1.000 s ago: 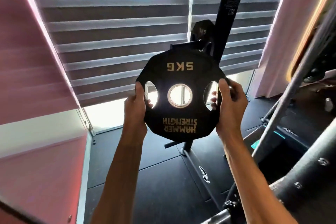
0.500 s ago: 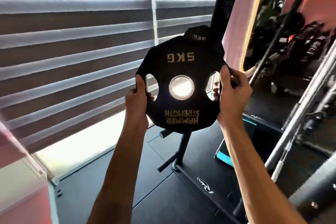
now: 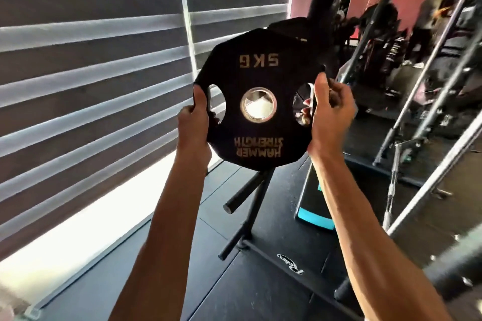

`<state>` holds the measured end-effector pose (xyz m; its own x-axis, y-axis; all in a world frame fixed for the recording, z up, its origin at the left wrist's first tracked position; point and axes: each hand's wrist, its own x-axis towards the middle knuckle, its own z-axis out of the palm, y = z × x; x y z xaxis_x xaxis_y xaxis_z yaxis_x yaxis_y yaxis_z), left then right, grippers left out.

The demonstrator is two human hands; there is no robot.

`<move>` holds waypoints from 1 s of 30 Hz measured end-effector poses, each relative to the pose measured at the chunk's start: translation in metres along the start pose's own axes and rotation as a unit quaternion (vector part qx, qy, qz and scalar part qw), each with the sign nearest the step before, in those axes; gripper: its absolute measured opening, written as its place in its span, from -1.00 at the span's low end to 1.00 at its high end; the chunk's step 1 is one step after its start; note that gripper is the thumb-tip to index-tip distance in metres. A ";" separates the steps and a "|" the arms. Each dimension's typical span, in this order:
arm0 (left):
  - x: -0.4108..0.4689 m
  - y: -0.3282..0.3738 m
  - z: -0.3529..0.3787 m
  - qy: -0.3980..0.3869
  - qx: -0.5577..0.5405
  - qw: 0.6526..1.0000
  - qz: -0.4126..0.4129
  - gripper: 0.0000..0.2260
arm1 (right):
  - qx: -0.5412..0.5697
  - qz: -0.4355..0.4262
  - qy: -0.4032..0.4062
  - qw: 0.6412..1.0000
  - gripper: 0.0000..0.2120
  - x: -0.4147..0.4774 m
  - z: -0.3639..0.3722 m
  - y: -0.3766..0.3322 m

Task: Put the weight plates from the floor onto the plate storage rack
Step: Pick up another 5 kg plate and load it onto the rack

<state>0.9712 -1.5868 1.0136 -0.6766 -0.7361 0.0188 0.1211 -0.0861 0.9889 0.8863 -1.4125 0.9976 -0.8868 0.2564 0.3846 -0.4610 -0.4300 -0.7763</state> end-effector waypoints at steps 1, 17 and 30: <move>0.010 -0.002 0.000 -0.009 0.000 1.000 0.003 -0.46 | 0.000 -0.004 0.005 1.000 -0.76 0.003 0.005 0.003; 0.125 -0.024 0.027 -0.183 -0.053 0.982 0.010 -0.52 | -0.098 -0.156 0.117 0.976 -0.86 0.016 0.044 0.039; 0.159 -0.036 0.068 -0.301 -0.116 0.947 0.012 -0.53 | -0.281 -0.166 0.078 0.942 -0.40 0.043 0.031 0.054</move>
<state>0.8102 -1.6551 0.9905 -0.9542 -0.2304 0.1908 0.2510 -0.2699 0.9296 0.8221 -1.4512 0.9881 -0.6605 0.4381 0.6097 -0.5833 0.2119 -0.7841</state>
